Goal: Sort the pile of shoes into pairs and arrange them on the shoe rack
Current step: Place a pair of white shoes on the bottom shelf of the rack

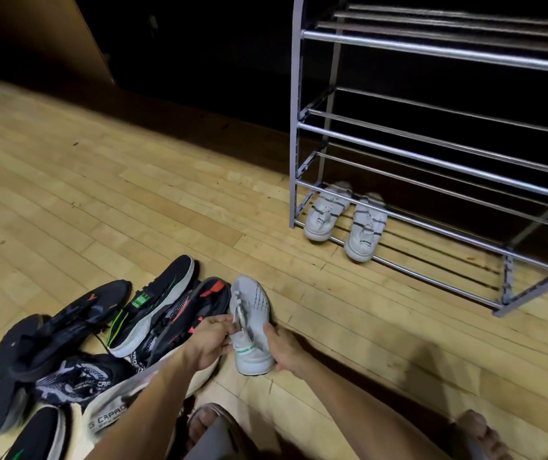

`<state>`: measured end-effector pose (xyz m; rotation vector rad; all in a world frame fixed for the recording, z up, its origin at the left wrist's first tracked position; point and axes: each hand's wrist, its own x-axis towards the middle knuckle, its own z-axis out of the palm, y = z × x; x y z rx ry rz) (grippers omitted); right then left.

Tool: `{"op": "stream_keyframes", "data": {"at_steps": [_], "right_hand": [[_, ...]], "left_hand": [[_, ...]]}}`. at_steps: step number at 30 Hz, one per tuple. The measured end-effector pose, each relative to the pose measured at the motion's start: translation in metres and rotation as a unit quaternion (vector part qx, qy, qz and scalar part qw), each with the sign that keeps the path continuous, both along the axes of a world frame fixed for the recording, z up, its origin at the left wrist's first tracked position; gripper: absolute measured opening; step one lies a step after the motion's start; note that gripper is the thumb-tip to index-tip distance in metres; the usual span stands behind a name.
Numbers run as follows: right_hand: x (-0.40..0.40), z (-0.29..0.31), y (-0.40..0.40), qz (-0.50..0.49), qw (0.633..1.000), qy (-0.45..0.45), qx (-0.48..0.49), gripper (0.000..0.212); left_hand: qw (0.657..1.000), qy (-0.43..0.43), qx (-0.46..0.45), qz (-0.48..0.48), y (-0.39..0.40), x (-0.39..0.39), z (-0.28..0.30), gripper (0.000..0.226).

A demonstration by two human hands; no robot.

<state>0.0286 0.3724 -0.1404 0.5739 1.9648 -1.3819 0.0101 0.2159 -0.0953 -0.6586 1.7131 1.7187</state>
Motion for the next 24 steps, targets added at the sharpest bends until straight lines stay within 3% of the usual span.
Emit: {"op": "stream_keyframes", "data": {"at_steps": [3,7,12,17,21,24], "right_hand": [[0.005,0.005,0.012,-0.005,1.000,0.017,0.001,0.052],[0.015,0.016,0.024,-0.090,0.994,0.045,-0.028,0.042],[0.028,0.043,0.058,-0.171,0.980,0.090,-0.047,0.023],[0.047,0.057,0.088,-0.228,0.966,0.101,-0.067,0.025],[0.062,0.069,0.108,-0.263,0.956,0.123,-0.047,0.004],[0.071,0.085,0.116,-0.310,0.940,0.140,-0.029,0.010]], "left_hand": [[0.999,0.006,0.050,0.006,0.009,0.001,0.011,0.039],[0.994,0.033,0.103,0.012,0.030,0.002,0.027,0.045],[0.995,0.058,0.086,0.003,0.055,0.006,0.031,0.048],[0.994,0.059,0.084,-0.040,0.090,0.008,0.042,0.049],[0.992,0.089,0.068,-0.054,0.117,0.012,0.058,0.048],[0.992,0.105,0.061,-0.034,0.132,0.017,0.073,0.037]]}}
